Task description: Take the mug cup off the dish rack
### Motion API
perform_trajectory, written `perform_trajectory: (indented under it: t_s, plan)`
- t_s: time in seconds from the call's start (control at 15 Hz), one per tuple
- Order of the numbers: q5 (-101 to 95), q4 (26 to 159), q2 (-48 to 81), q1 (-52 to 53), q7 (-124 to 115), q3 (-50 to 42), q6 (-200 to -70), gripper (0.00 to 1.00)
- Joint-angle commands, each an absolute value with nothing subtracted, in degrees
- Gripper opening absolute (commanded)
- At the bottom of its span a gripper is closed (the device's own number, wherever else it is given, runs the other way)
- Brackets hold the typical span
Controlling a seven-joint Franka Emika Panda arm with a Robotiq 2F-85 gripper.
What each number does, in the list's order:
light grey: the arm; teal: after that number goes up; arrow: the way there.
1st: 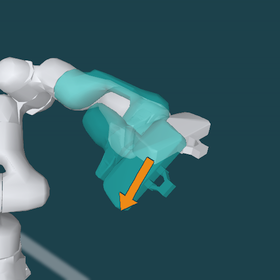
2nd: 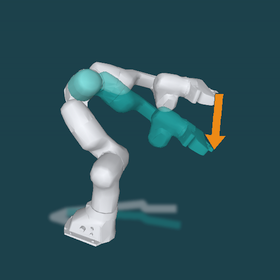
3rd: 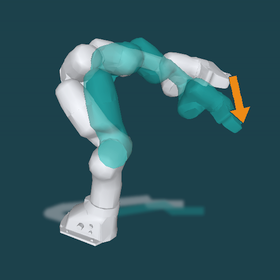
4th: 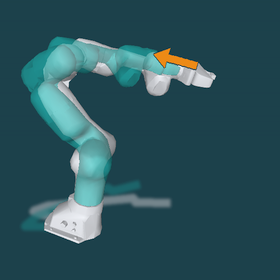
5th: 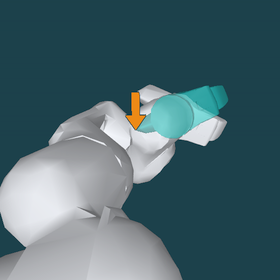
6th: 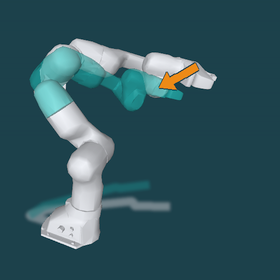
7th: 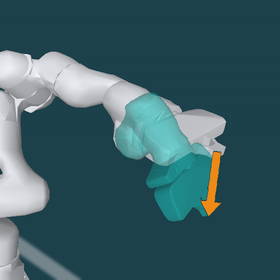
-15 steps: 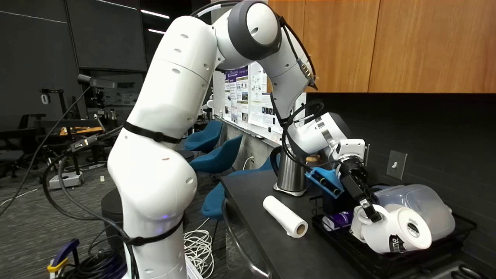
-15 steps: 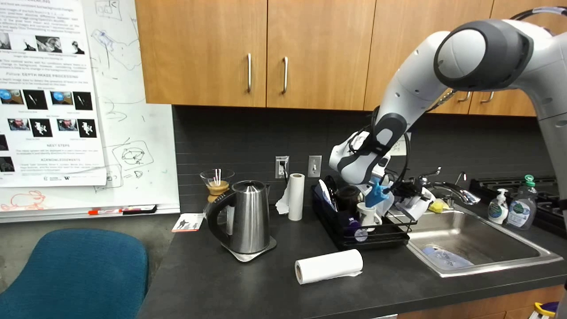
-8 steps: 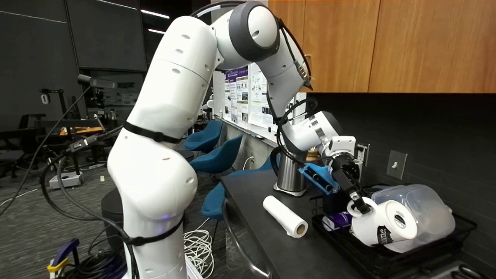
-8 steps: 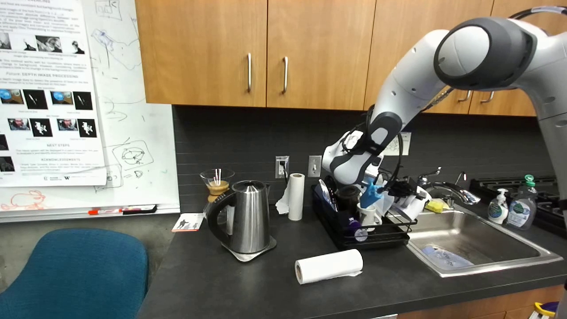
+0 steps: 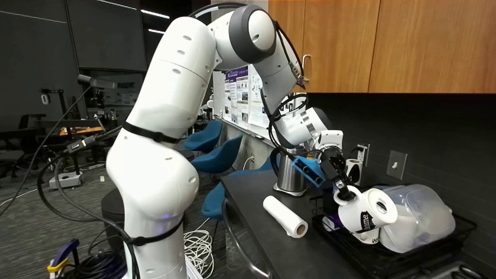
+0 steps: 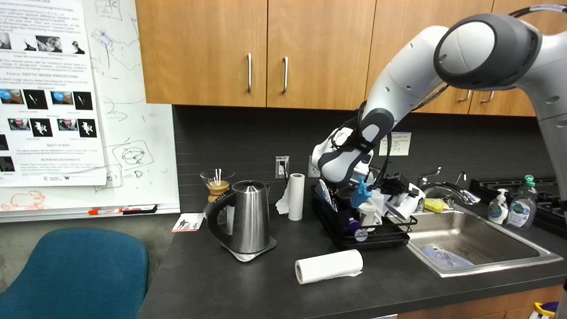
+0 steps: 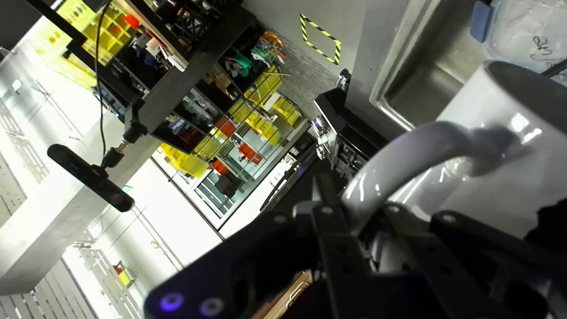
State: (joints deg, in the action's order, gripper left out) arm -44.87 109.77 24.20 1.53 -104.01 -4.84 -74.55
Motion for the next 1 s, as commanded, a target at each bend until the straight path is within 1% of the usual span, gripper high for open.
perform_trajectory:
  t_s: [0.0,0.93]
  plan:
    - [-42.98,109.76,22.40,2.38,-104.86,-3.90,-71.15,0.04]
    - [-37.44,108.62,23.97,5.56,-103.05,-0.70,-62.83,0.04]
